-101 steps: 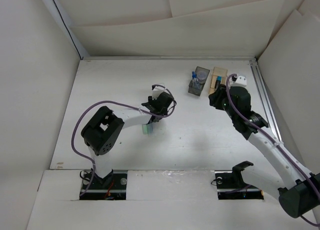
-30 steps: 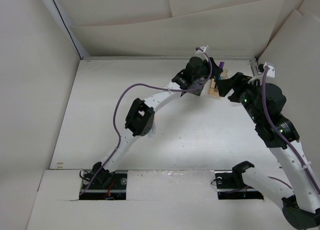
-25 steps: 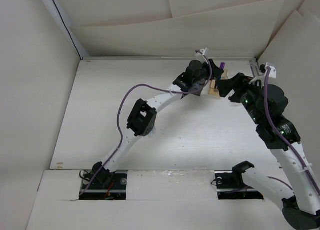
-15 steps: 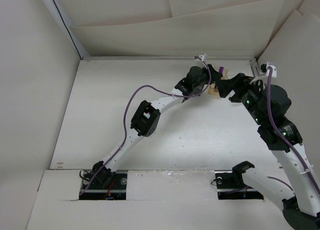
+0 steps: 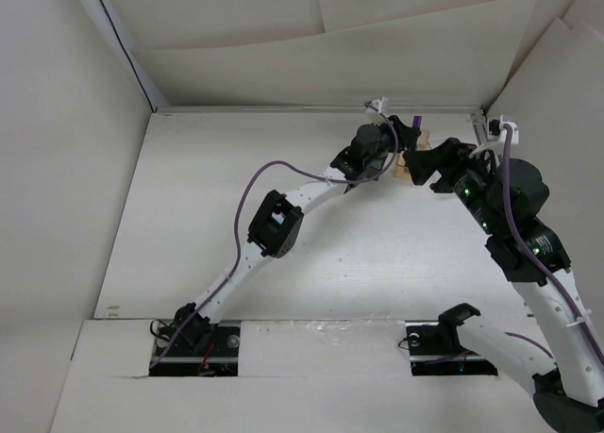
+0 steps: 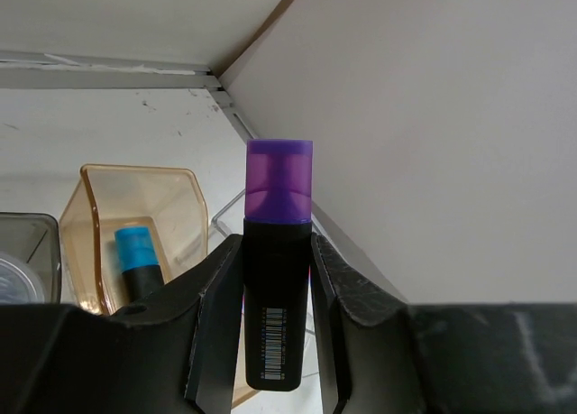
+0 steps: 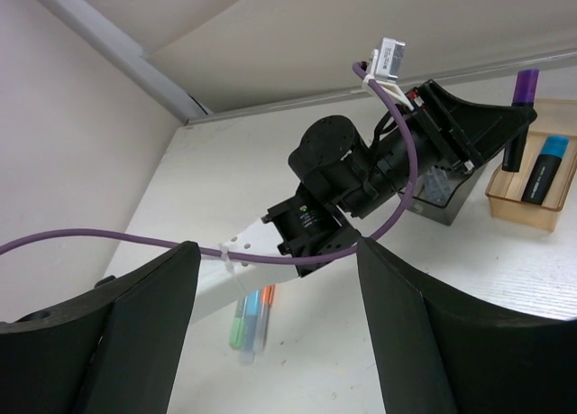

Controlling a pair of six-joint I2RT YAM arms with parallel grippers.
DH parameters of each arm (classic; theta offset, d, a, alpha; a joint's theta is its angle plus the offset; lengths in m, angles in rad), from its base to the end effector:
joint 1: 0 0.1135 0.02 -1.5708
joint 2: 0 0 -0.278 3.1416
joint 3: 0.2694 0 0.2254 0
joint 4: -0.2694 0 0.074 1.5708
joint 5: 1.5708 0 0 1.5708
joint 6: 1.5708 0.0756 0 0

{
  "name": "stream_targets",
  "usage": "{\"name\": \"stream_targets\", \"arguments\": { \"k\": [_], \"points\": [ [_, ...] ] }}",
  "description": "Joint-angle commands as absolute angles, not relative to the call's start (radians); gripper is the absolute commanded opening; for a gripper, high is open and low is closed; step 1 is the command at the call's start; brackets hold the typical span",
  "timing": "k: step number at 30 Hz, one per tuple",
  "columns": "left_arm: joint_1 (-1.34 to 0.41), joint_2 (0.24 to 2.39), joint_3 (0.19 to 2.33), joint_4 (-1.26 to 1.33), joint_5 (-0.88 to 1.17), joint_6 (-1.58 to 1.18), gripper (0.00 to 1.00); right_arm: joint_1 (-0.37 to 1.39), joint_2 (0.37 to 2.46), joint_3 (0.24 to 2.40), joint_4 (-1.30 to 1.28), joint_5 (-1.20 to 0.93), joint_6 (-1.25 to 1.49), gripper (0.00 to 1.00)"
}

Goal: Sort the stationery into containers
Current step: Place the stationery into the container

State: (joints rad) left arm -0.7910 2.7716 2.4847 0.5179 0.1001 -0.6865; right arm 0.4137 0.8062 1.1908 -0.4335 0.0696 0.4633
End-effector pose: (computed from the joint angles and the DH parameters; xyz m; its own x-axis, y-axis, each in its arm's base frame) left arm 0.4515 -0.4674 0.2442 -0.3673 -0.5255 -0.7674 0.7022 0.3844 -0.5993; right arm 0.1447 0.0578 0.4439 -0.1908 0.4031 -0.8950 -0.2818 0.8509 0.4433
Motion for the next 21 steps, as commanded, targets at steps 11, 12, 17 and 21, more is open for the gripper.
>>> {"name": "stream_targets", "arguments": {
  "k": [11, 12, 17, 21],
  "points": [
    [-0.795, 2.806, 2.539, 0.62, 0.032, -0.643, 0.29, 0.451, 0.781, 1.227, -0.374, 0.057, 0.449, 0.76],
    [-0.795, 2.815, 2.539, 0.62, 0.023, -0.643, 0.29, 0.451, 0.781, 1.227, -0.374, 0.057, 0.449, 0.76],
    [-0.795, 2.815, 2.539, 0.62, 0.023, -0.643, 0.35, 0.451, 0.79, 1.227, -0.374, 0.046, 0.449, 0.76],
    [-0.795, 2.815, 2.539, 0.62, 0.023, -0.632, 0.46, 0.451, 0.79, 1.227, -0.374, 0.037, 0.449, 0.76]
  ]
}}
